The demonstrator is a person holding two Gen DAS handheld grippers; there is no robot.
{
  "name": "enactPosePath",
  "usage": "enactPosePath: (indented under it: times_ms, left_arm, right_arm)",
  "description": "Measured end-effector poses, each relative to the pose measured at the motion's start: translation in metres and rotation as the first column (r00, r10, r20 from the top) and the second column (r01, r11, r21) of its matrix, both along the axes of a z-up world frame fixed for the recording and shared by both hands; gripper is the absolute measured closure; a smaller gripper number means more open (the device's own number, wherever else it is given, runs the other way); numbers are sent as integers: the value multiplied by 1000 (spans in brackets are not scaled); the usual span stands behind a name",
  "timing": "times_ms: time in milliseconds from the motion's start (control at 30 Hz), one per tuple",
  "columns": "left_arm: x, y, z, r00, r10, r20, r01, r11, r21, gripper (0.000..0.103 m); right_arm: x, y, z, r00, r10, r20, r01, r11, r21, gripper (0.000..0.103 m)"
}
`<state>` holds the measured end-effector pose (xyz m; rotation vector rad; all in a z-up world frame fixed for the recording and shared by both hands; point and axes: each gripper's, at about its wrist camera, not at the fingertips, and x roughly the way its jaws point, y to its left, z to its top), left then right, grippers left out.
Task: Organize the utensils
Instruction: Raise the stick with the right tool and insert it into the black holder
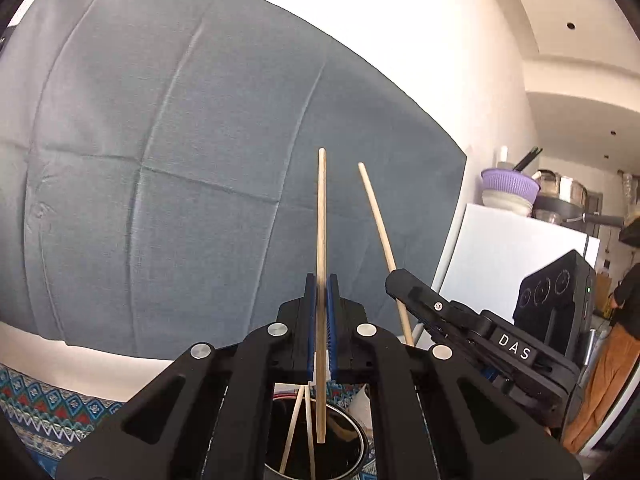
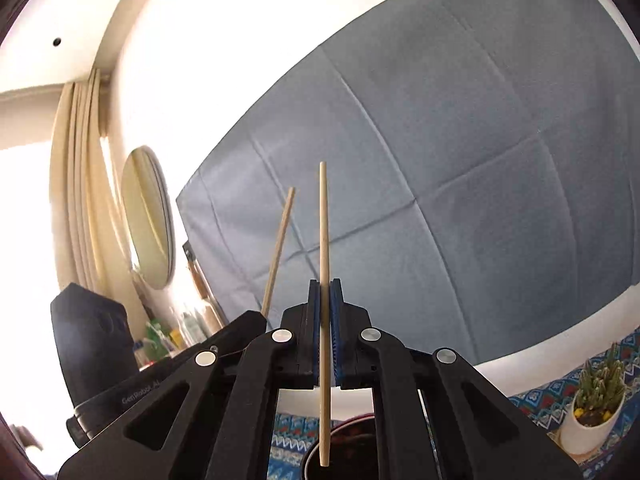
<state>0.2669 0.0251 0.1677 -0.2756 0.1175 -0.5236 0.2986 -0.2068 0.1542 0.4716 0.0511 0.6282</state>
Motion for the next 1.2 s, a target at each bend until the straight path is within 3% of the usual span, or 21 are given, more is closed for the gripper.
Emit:
enactPosePath:
  times_ms: [200, 333, 667, 933, 1100, 1200]
  left_arm:
    - [8, 1, -36, 995, 103, 15, -102, 991, -91, 98]
    - [10, -11, -56, 995, 101, -5, -101, 991, -89, 98]
    - [6, -17, -72, 994, 108, -13, -108, 994, -28, 98]
    - [-9, -12, -82, 996, 86, 9, -86, 996, -5, 98]
    - [-23, -6, -84, 998, 60, 3, -60, 997, -49, 97]
    - [-26, -7, -84, 998, 60, -16, -60, 998, -28, 97]
  right_arm:
    - [22, -8, -40, 996, -49, -74, 58, 991, 121, 98]
    - [26, -1, -58, 994, -67, -90, 78, 989, 125, 98]
    - [28, 20, -74, 989, -120, -85, 119, 993, -13, 98]
    - [14, 17, -86, 992, -94, -81, 84, 989, -120, 98]
    - [-1, 16, -90, 993, -82, -86, 63, 976, -207, 98]
    - [-8, 14, -93, 992, -75, -103, 49, 971, -233, 97]
